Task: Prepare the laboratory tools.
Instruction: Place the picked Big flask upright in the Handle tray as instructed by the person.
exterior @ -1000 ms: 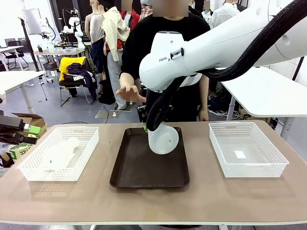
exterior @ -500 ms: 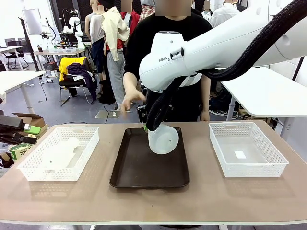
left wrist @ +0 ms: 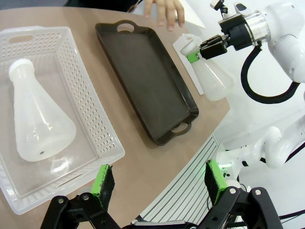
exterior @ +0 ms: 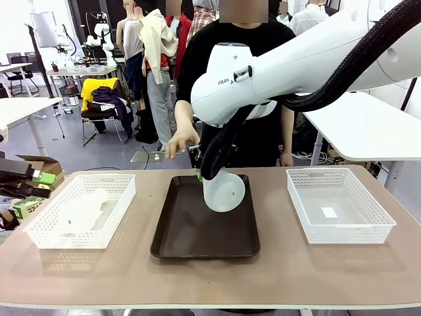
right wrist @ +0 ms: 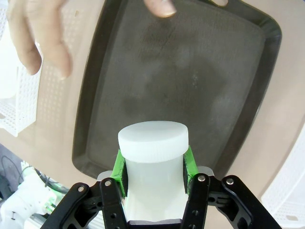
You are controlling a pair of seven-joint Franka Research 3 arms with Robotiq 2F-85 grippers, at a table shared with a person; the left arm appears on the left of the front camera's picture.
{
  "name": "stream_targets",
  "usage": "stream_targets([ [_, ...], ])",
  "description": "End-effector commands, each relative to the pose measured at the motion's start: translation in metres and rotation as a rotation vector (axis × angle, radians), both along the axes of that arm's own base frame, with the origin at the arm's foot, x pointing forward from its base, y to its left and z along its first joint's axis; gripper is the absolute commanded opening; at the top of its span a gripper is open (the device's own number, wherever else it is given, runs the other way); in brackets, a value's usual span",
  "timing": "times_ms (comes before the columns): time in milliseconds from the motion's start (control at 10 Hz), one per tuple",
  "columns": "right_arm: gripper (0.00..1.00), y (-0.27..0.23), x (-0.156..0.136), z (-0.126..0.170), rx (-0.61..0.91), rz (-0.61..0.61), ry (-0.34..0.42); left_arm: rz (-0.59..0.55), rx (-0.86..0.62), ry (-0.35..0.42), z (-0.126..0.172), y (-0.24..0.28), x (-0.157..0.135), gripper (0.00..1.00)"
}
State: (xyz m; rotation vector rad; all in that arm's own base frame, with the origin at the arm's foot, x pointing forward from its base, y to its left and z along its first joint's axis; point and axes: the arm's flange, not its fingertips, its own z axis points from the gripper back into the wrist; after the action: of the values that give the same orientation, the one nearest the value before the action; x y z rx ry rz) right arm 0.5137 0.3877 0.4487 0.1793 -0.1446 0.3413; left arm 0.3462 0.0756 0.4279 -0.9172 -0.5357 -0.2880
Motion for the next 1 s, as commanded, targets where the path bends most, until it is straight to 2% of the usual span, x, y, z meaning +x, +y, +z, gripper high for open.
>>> stream_targets([
  [0,0.00,-0.0006,0.0002,0.0001,0.001,0.000,0.000,-0.007,-0.018,-0.027,-0.0014,0.0011,0.0004,1.00],
  [900,0.00,-0.0006,0.0002,0.0001,0.001,0.000,0.000,-0.007,-0.018,-0.027,-0.0014,0.0011,0.0004,1.00],
])
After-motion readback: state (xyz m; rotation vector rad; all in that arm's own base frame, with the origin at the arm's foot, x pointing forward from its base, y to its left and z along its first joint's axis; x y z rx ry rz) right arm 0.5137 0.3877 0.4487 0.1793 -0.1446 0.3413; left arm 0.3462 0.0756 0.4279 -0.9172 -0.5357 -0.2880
